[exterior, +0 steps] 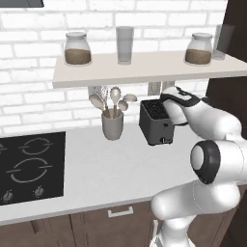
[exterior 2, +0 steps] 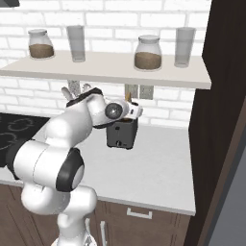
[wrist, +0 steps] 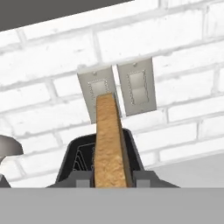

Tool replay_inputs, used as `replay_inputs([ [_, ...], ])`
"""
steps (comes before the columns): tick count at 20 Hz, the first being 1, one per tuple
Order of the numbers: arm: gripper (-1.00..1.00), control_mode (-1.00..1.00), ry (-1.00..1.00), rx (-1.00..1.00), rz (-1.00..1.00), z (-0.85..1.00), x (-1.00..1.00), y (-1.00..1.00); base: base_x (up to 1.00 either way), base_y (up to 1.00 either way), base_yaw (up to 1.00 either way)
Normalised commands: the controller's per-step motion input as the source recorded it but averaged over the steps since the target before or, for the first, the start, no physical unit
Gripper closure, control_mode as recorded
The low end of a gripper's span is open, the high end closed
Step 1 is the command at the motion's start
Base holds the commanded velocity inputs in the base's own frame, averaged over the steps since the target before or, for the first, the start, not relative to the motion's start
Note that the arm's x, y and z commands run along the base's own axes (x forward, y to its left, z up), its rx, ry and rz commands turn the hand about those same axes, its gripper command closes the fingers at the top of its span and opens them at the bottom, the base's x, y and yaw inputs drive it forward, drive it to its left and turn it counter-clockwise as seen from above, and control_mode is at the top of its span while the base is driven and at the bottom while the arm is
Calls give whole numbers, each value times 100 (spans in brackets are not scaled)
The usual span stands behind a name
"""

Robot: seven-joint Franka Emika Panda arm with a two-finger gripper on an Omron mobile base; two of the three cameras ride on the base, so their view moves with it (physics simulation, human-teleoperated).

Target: Start the toaster. Once the lever pops up, take the bread to the plate on the dining counter.

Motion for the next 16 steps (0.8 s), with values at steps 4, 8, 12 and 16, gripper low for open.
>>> replay_inputs([
  [4,100,-100,0,-1,0,64,-89,-16,0,0,0],
  [8,100,-100,1,0,0,100,-86,-23,0,0,0],
  [12,100,-100,9,0,0,100,-99,-34,0,0,0],
  [16,100,-100,20,0,0,100,-88,-32,0,0,0],
])
